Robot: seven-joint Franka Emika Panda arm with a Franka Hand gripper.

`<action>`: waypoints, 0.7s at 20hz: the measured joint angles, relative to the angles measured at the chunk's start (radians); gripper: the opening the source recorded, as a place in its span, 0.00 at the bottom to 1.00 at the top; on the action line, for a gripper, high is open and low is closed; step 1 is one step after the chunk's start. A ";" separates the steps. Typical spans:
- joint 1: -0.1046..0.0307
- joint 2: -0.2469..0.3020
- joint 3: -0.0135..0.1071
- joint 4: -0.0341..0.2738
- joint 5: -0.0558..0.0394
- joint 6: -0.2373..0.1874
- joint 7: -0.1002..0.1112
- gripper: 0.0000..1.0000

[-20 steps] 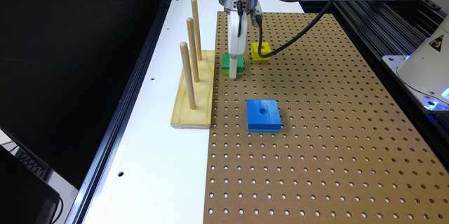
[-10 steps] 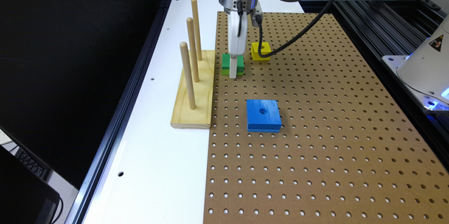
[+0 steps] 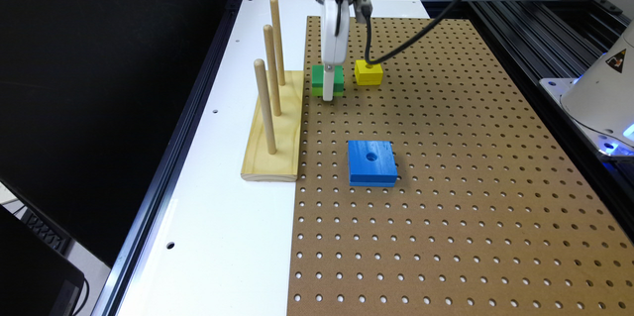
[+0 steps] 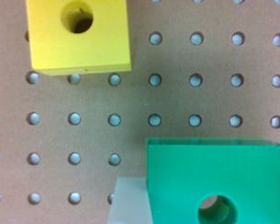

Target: Pick up green block.

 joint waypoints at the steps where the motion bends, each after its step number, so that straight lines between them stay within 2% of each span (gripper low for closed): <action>1: 0.000 -0.005 0.000 0.000 0.0000 -0.006 0.000 0.00; 9: 0.000 -0.019 0.000 -0.002 0.0000 -0.014 0.000 0.00; 11: 0.000 -0.049 0.000 -0.002 0.0001 -0.040 0.000 0.00; 14: 0.000 -0.116 0.000 -0.003 0.0003 -0.109 0.000 0.00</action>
